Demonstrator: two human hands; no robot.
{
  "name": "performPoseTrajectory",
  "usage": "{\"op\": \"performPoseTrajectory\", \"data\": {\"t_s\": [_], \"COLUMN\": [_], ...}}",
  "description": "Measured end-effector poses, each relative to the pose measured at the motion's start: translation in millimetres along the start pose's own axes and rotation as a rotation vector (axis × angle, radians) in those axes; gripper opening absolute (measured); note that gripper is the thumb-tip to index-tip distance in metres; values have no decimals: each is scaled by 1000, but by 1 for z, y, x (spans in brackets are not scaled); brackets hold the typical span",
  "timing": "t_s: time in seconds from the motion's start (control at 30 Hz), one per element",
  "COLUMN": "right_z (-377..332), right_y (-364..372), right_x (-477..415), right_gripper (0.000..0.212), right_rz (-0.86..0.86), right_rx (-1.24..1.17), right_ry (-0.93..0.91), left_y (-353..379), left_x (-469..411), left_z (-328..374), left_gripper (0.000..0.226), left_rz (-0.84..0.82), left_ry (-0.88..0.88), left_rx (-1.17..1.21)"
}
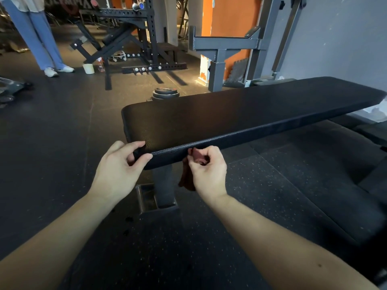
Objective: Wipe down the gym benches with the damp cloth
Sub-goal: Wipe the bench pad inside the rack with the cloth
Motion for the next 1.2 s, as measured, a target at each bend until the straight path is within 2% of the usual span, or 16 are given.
{"op": "performPoseTrajectory", "data": {"t_s": [0.07,0.17,0.33,0.4,0.5,0.57,0.7,0.8,0.93,1.07,1.2], "right_z": [2,15,2,-13,-21,-17,-5,13,11,-12,-35], "right_y": [-18,-39,-21,-3,15,13,-18,-42,-22,9,47], "right_x": [-12,-24,-11,4,16,10,-14,-27,-12,10,36], "right_gripper": [29,25,25,22,28,29,33,27,24,28,19], "right_rz": [40,112,170,90,-47,-74,15,152,225,156,-53], "right_rx": [41,81,42,-20,-7,10,61,102,52,-13,-24], "right_ry": [-2,89,149,106,-3,-23,36,107,121,-25,-184], "left_y": [0,-1,1,1,1,1,0,-1,-1,-3,-3], "left_x": [1,1,3,3,4,5,4,4,2,-1,-3], "left_z": [-1,-2,1,2,0,-1,-2,-2,-6,-8,-12], "left_gripper": [40,40,41,41,41,41,41,41,40,40,38], "left_rz": [0,-6,9,20,20,13,1,-28,-67,-119,-149], "left_ry": [-2,-18,-15,-15,-11,-18,-39,-50,-46,-28,-6], "left_rx": [2,17,29,31,42,56,63,67,83,74,92]}}
Point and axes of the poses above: each hand's wrist, its own x-axis away from the middle knuckle, its own y-axis out of the palm, z = x × y, the point moved 5 cm from there along -x, towards the middle knuckle, and after that the axes turned 12 degrees about -y, right-handed, at the moved point
